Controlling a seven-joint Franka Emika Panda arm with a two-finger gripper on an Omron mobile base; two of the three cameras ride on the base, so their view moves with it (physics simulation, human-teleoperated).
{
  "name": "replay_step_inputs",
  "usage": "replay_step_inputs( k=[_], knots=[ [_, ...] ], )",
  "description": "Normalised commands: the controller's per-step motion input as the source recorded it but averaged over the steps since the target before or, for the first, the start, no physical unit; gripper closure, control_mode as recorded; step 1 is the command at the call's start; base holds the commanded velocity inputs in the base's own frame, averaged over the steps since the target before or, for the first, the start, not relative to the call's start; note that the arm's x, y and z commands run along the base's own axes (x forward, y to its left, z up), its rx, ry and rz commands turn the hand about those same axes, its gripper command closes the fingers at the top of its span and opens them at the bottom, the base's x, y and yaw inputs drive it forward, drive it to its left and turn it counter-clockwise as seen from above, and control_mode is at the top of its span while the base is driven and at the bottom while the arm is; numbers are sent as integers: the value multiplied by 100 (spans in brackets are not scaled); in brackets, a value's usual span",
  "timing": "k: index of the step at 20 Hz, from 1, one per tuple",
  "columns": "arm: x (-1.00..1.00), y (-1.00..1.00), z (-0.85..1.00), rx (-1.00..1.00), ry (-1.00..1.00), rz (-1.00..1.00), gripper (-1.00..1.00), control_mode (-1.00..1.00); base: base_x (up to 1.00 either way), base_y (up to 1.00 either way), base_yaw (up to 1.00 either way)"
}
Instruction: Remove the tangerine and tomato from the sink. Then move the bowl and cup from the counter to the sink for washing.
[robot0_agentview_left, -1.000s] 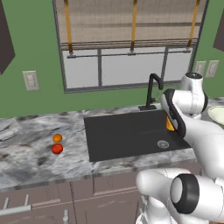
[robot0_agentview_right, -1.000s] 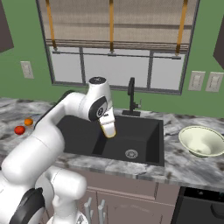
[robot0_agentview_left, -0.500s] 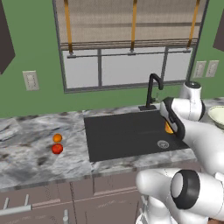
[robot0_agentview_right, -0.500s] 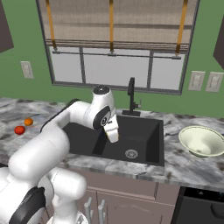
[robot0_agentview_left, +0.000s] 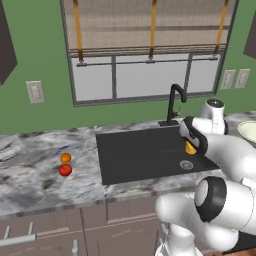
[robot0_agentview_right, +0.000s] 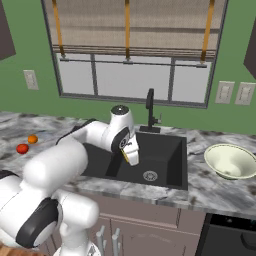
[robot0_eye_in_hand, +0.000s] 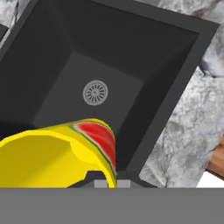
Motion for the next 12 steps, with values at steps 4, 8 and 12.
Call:
replay_step_inputs(
  k=[4, 8, 12],
  knots=[
    [25, -1, -28, 1, 0, 6, 100, -100, 0, 0, 0],
    [29, -2, -28, 1, 1, 7, 100, -100, 0, 0, 0],
    [29, -4, -26, 1, 0, 7, 100, -100, 0, 0, 0]
  ],
)
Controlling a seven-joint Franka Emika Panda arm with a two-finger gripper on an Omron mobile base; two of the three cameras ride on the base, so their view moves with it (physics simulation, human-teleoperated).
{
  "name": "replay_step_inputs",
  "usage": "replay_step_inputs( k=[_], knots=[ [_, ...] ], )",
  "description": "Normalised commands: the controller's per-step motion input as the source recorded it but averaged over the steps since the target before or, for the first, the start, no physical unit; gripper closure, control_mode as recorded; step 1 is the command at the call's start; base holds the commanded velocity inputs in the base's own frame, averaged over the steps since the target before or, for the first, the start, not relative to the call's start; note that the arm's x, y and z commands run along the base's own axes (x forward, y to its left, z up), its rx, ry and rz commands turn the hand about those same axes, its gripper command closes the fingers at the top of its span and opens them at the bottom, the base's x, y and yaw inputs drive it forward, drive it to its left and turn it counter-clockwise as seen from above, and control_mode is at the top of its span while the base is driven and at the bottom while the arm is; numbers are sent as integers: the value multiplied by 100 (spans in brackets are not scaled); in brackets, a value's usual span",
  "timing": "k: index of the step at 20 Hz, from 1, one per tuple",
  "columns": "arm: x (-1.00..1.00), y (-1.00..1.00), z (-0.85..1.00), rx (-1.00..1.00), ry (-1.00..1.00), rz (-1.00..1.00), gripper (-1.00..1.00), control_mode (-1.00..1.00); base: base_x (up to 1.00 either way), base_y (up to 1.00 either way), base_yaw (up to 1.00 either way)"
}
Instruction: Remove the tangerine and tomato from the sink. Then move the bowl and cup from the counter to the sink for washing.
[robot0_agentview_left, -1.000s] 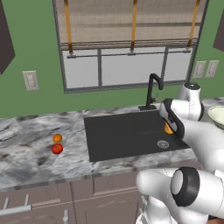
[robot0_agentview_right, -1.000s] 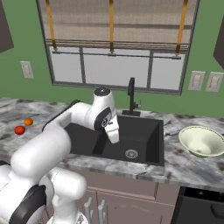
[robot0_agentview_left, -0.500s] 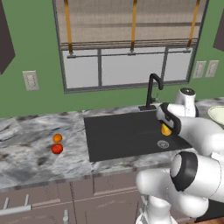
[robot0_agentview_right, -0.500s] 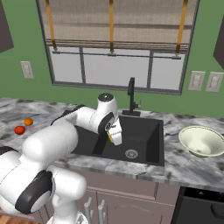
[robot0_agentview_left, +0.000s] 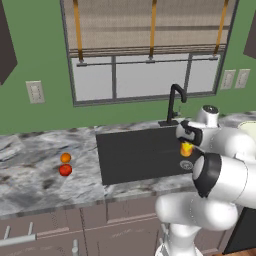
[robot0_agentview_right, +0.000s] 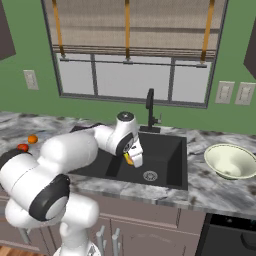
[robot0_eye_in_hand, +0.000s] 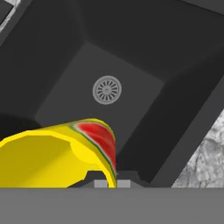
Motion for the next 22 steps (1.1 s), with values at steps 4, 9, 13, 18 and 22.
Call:
replay_step_inputs(
  k=[4, 9, 13, 18, 22],
  knots=[
    [26, -8, -26, 1, 1, 7, 100, -100, 0, 0, 0],
    [27, -5, -26, 1, 1, 6, 100, -100, 0, 0, 0],
    [23, -3, -25, 1, 0, 4, 100, -100, 0, 0, 0],
    [20, 0, -25, 1, 0, 3, 100, -100, 0, 0, 0],
    [21, -1, -22, 0, 0, 3, 100, -100, 0, 0, 0]
  ],
)
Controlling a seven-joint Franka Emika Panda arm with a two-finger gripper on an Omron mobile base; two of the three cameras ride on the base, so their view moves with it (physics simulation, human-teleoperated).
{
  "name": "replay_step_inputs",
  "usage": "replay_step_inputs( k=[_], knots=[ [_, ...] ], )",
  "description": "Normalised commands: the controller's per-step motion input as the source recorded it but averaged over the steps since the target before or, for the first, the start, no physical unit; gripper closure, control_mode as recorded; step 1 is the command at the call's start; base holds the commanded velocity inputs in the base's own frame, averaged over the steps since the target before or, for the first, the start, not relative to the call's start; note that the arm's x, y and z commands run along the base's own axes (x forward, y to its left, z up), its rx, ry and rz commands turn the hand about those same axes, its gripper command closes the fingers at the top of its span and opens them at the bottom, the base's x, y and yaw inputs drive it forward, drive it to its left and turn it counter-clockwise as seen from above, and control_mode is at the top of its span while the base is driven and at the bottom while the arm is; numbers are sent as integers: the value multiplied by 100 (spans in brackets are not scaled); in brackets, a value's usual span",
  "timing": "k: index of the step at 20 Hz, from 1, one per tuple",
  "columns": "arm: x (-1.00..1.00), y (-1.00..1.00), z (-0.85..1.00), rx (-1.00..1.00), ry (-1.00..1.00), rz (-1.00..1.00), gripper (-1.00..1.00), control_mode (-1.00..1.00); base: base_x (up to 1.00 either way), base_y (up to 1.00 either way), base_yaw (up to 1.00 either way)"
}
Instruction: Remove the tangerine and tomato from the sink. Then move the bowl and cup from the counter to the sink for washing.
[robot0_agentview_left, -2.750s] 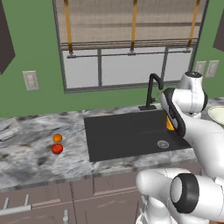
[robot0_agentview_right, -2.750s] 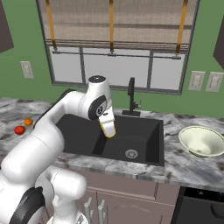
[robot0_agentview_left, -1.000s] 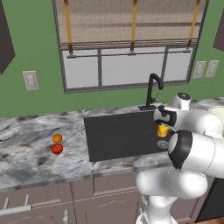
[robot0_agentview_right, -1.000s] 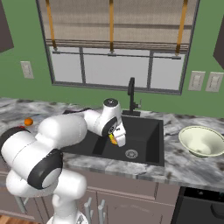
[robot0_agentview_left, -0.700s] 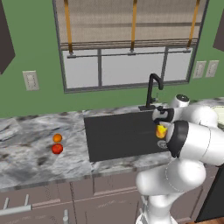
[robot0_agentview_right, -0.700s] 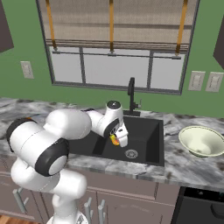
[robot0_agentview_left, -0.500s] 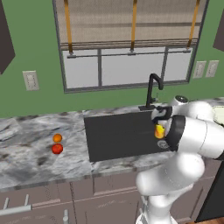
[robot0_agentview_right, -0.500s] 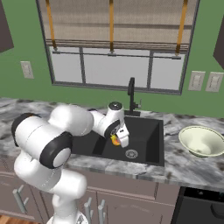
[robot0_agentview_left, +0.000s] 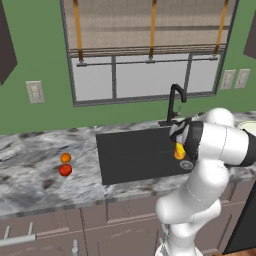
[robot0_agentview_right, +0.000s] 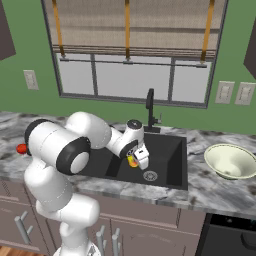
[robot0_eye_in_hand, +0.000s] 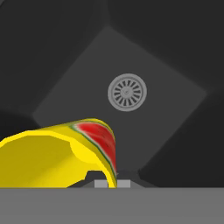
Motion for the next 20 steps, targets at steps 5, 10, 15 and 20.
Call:
replay_step_inputs(
  k=[5, 10, 15, 20],
  knots=[
    [18, 0, -23, 0, 0, 4, 100, -100, 0, 0, 0],
    [16, 1, -18, 0, 0, 3, 100, -100, 0, 0, 0],
    [20, 7, -14, 0, 0, 2, 100, -100, 0, 0, 0],
    [23, 9, -12, 0, 0, 2, 100, -100, 0, 0, 0]
  ],
)
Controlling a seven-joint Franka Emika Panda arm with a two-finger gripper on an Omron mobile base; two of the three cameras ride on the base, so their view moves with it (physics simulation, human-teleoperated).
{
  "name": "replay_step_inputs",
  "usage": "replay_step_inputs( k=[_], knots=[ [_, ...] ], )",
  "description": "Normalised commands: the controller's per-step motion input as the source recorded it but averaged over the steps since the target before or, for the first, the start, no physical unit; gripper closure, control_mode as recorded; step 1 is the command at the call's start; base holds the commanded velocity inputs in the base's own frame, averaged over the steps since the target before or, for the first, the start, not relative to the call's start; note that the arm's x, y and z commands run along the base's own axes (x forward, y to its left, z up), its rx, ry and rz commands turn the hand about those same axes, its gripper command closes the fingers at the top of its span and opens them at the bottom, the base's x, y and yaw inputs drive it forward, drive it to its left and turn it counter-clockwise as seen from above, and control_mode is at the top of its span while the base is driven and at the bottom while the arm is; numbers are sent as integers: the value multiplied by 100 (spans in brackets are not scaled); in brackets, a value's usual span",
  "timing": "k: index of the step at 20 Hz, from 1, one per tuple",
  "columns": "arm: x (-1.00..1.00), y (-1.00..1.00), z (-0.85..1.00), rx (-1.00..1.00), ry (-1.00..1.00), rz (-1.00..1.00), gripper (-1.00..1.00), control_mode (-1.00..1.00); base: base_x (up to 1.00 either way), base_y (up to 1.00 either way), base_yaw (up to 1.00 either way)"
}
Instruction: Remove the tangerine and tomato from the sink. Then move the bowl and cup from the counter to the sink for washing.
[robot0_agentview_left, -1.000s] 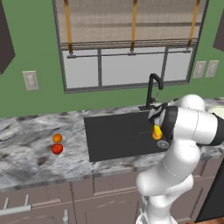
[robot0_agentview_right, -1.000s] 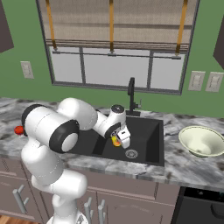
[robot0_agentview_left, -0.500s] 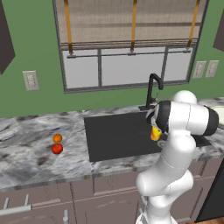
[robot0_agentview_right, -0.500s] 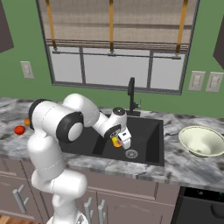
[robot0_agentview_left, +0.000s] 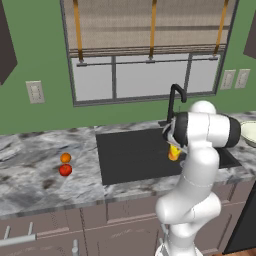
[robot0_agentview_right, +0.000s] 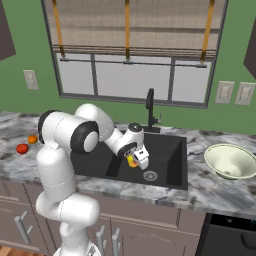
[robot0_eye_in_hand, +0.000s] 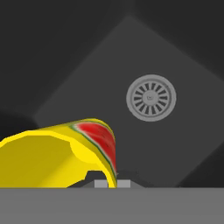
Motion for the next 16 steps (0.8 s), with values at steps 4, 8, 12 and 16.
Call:
replay_step_inputs(
  k=[4, 8, 12, 16],
  knots=[
    [25, 5, -11, 0, 0, 2, 100, -100, 0, 0, 0],
    [23, 4, -12, 0, 0, 2, 100, -100, 0, 0, 0],
    [25, 4, -13, 0, 0, 2, 100, -100, 0, 0, 0],
    [24, 5, -12, 2, 0, 1, 100, -100, 0, 0, 0]
  ],
)
